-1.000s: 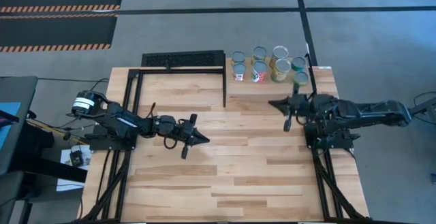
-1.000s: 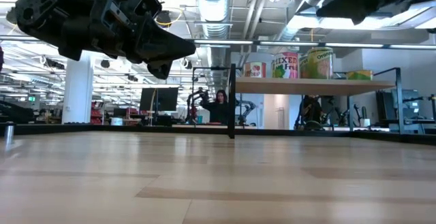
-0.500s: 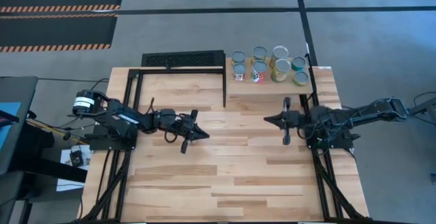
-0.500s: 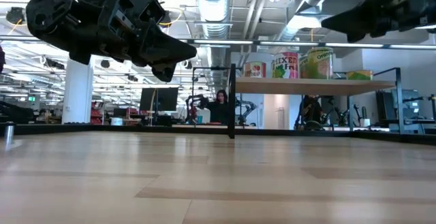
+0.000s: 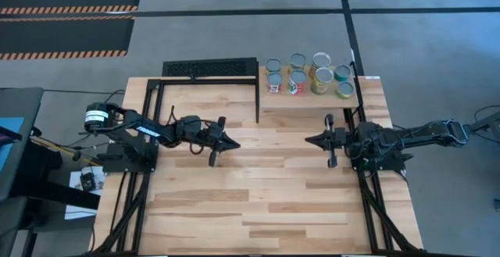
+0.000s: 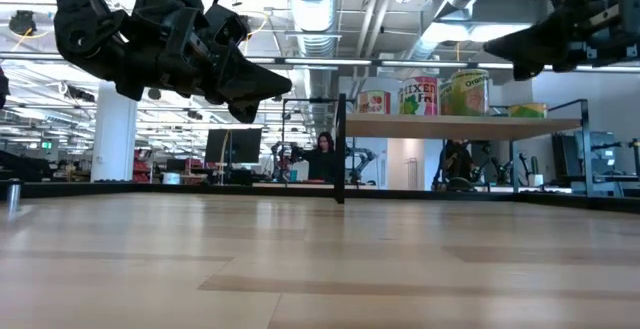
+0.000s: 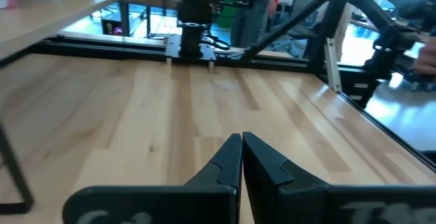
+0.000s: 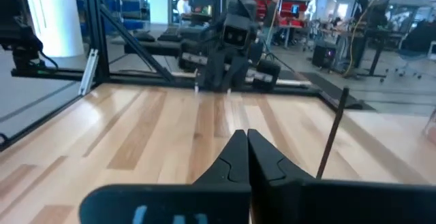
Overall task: Pick and place cans onto a shelf
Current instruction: Return to Home Position
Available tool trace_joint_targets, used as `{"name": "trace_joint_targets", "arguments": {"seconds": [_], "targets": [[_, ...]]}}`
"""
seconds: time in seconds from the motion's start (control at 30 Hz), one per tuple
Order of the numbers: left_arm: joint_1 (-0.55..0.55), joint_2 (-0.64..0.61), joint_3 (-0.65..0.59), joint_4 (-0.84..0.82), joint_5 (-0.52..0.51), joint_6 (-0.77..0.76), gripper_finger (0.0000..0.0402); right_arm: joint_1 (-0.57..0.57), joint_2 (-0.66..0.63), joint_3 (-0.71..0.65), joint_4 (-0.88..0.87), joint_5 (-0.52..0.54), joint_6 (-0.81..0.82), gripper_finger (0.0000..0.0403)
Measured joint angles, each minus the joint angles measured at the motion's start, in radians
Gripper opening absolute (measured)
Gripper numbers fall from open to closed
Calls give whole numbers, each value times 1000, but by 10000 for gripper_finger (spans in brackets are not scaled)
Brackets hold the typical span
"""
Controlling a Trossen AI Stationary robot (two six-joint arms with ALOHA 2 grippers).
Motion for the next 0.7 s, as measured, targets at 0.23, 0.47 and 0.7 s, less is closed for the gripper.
{"name": "trace_joint_targets", "arguments": {"seconds": [0.23,0.47,0.7], "targets": [[59,0,0,0,39,-6,2,-15,-58,-90,56,10,26,2],[95,-16,-1,-10,69,-21,2,49,-117,-91,16,101,-6,1],[102,-107,-31,-23,44,20,2,96,-180,-91,-22,156,-44,1]]}}
